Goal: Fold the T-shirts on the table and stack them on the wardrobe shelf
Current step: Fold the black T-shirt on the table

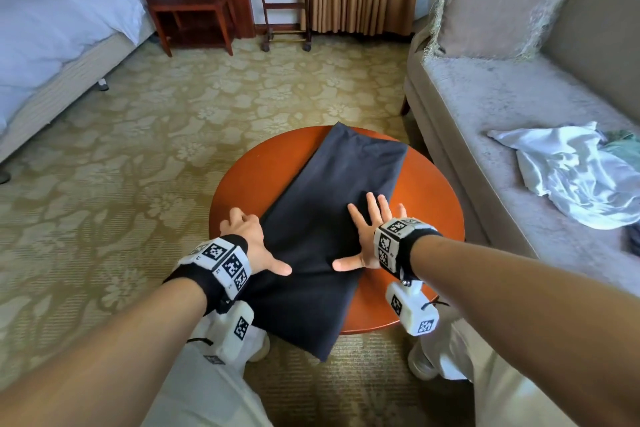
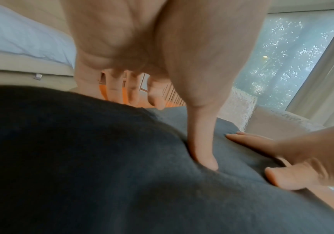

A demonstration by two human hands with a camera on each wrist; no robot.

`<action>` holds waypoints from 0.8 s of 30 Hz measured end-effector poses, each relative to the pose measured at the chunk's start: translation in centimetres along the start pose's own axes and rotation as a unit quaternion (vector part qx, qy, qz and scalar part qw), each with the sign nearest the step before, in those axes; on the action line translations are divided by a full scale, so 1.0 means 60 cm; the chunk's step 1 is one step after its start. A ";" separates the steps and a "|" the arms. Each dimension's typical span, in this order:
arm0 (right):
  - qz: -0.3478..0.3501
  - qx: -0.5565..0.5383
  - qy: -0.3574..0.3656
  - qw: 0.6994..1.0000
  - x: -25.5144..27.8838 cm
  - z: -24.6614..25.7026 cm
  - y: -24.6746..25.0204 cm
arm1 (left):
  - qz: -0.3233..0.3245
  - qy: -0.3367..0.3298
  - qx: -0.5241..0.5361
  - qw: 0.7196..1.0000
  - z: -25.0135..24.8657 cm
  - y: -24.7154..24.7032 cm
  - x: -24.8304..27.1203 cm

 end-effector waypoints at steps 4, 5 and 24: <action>-0.015 0.027 -0.051 0.998 0.010 -0.024 0.026 | 0.019 0.020 0.024 0.999 -0.003 -0.018 0.019; -0.017 0.013 -0.072 0.997 0.018 -0.027 0.031 | 0.016 0.023 0.037 0.999 -0.005 -0.022 0.024; 0.139 -0.465 -0.191 0.853 0.167 -0.032 -0.075 | 0.021 0.057 0.224 0.973 -0.018 -0.082 0.117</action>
Point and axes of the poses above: each hand's wrist, its own x-axis away from the middle knuckle, its own y-axis out of the back of the hand, z = x × y, the point moved 1 cm from there along -x, towards the middle knuckle, and after that the axes turned 5 degrees about x, right-handed, at the moved point
